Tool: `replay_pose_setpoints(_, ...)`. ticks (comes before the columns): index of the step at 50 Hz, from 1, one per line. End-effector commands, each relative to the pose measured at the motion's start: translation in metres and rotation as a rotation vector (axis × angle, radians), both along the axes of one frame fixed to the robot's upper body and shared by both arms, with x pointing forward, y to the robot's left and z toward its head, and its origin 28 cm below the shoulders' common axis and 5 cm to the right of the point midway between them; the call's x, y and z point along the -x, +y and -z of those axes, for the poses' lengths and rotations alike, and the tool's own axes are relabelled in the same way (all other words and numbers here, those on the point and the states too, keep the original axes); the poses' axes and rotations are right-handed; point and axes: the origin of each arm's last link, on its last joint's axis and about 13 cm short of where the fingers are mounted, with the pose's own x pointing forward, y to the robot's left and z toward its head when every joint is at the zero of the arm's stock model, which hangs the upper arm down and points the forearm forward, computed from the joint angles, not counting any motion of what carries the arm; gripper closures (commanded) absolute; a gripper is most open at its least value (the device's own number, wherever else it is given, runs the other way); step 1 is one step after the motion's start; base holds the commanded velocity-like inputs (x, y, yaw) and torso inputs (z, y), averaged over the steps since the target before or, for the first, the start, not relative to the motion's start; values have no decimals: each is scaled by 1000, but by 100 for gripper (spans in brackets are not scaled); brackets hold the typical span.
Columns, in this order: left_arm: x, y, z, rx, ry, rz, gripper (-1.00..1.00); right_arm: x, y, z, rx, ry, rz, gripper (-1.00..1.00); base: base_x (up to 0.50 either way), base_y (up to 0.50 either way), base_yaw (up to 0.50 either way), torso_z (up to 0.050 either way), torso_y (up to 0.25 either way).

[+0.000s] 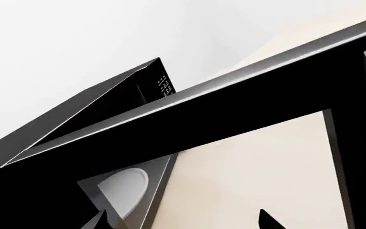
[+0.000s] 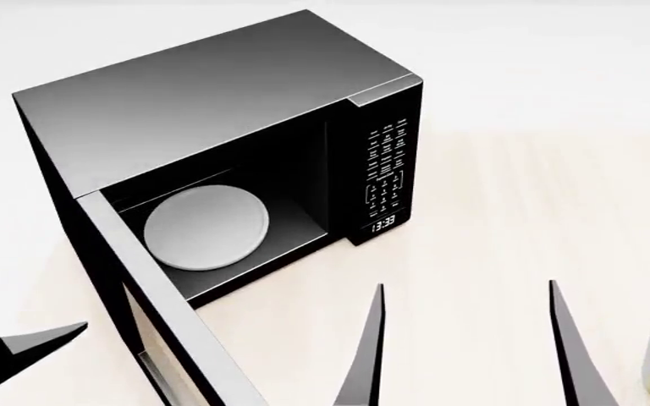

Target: Close the microwave.

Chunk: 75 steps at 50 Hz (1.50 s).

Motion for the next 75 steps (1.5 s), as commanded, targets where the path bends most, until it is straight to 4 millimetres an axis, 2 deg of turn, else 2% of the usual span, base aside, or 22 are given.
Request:
replay_pose_setpoints(1, -12, -13, 8, 26, -13, 15, -100, 0, 0, 1, 0, 4, -2, -100, 0, 0, 0, 0, 0)
replay_pose_setpoints(16, -19, -32, 11, 70, -9, 57, -100, -1, 0, 2, -3, 7, 0, -100, 0, 0, 0, 0, 0)
replay_pose_setpoints(75, -53, -72, 11, 193, -42, 65, -100, -2, -2, 5, -7, 22, -1, -100, 0, 0, 0, 0, 0)
